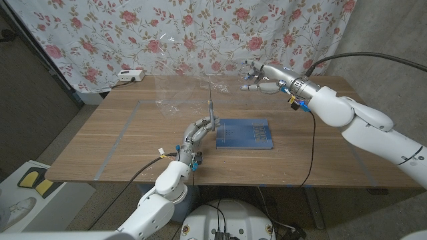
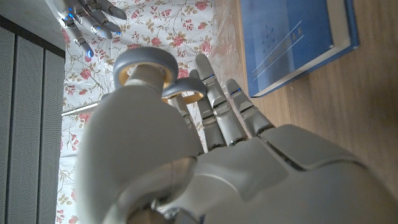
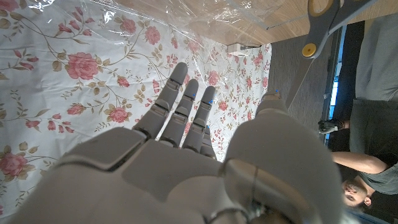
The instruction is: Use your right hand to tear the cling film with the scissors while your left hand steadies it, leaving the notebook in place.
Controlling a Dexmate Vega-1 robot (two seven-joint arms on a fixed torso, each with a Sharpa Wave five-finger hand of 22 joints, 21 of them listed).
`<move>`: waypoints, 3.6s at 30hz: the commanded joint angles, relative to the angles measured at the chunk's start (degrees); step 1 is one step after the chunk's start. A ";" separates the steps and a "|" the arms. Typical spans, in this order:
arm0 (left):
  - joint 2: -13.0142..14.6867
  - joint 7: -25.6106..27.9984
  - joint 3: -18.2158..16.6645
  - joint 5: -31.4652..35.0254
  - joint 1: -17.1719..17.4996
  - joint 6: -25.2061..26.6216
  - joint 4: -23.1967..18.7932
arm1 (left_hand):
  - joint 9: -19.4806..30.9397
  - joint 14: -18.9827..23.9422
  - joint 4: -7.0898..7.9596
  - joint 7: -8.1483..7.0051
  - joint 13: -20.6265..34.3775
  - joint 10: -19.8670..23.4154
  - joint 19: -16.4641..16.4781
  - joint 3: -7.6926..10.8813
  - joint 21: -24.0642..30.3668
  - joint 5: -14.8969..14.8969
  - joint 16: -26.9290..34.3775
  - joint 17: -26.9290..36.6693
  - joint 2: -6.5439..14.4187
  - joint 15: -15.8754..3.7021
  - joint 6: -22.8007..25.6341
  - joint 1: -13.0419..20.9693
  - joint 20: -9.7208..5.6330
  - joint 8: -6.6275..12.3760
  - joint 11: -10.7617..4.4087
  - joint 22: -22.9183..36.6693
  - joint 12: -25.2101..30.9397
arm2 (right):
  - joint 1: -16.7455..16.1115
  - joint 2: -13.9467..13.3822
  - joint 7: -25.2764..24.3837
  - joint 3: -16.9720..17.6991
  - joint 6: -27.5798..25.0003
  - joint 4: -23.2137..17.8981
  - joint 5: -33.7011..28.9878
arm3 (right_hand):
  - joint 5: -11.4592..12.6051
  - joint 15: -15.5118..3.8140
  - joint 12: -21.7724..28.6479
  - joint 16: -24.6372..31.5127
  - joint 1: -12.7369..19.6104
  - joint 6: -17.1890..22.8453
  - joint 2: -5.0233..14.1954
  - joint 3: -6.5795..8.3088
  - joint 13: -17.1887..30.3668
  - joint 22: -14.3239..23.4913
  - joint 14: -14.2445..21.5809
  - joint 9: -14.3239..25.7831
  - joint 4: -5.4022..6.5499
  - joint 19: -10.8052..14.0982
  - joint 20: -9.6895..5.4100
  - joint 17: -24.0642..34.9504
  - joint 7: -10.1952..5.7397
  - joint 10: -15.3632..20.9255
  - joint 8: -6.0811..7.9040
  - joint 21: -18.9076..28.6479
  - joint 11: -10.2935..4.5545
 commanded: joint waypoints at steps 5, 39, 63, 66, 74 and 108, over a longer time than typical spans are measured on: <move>-0.41 0.28 1.28 -5.17 1.03 1.57 -1.93 | 0.82 5.33 0.47 -0.12 0.58 12.91 -0.37 -0.19 0.74 0.07 -0.72 0.16 0.45 -4.41 -0.56 0.57 0.09 0.30 -11.67 0.18 -0.06 | -0.72 -0.73 -0.39 0.86 -0.85 -1.30 0.68 | 0.47 -6.46 -0.12 0.64 -0.53 0.08 -0.06 0.16 -0.04 0.13 -0.18 0.13 -0.26 0.07 0.27 0.00 0.01 0.24 0.28 -0.33 -0.10; 3.22 8.47 0.14 -5.01 5.06 7.67 -10.00 | -0.55 10.46 5.77 3.95 -0.47 17.19 2.56 -8.68 4.58 -0.29 -3.87 -0.58 -5.47 -3.02 3.72 -14.85 0.58 1.69 -10.14 0.00 0.06 | 2.14 0.79 0.24 -1.88 -0.65 1.27 1.48 | 0.41 -6.46 -0.78 0.84 -0.95 0.03 -0.03 0.16 -0.62 0.14 -0.55 0.00 -0.95 0.11 0.13 -0.29 0.12 -0.05 0.41 -0.79 0.12; 3.50 10.75 -0.96 -2.68 5.98 6.88 -9.54 | -2.78 10.75 8.08 5.62 -2.91 17.74 1.82 -10.80 4.59 -0.08 -6.67 -2.54 -6.30 -2.77 4.66 -20.67 2.02 0.42 -7.96 -0.68 -1.62 | 2.35 1.30 -0.66 -2.33 1.08 2.68 1.97 | 0.42 -6.44 -1.01 0.73 -1.20 0.17 -0.01 0.18 -0.88 0.15 -1.17 -0.07 -1.33 -0.07 0.34 -0.57 0.14 0.08 0.49 -1.14 -0.12; 4.62 11.17 -1.43 -1.32 6.12 7.52 -10.05 | -2.38 11.55 8.48 5.92 -2.28 18.11 1.82 -11.07 4.63 -0.14 -6.54 -2.57 -6.17 -2.55 5.50 -21.59 2.57 0.96 -7.70 -0.75 -1.15 | 2.48 1.47 -0.79 -2.42 1.19 2.87 1.93 | 0.43 -6.36 -1.03 0.69 -1.15 0.16 0.00 0.21 -0.88 0.15 -1.35 -0.08 -1.44 -0.08 0.36 -0.59 0.13 0.05 0.49 -1.18 -0.17; 6.40 13.44 -2.06 3.74 6.17 9.35 -10.91 | -1.79 12.05 9.40 7.21 -1.30 18.59 2.05 -12.71 4.77 -0.39 -6.83 -2.72 -7.75 -2.12 6.45 -24.58 3.28 1.62 -6.98 -0.91 -0.44 | 2.70 1.67 -0.70 -2.60 1.38 3.28 2.19 | 0.43 -6.30 -1.08 0.71 -1.18 0.22 -0.04 0.21 -0.88 0.15 -1.46 -0.10 -1.58 -0.31 0.57 -0.64 0.11 -0.01 0.51 -1.34 -0.15; 17.11 4.08 -7.11 7.59 3.97 15.77 -12.29 | 0.97 9.34 16.50 9.30 0.74 17.10 0.61 -23.80 3.41 2.36 -6.96 -1.13 -13.99 2.40 5.65 -43.25 7.65 1.96 -2.52 -1.67 -1.12 | 4.42 1.44 0.26 -2.62 -0.18 3.12 2.47 | 0.42 -6.14 -1.28 1.04 -1.18 0.33 -0.01 0.33 -0.86 0.16 -1.91 -0.16 -2.43 -0.95 1.26 -0.72 0.20 -0.15 0.52 -2.04 -0.11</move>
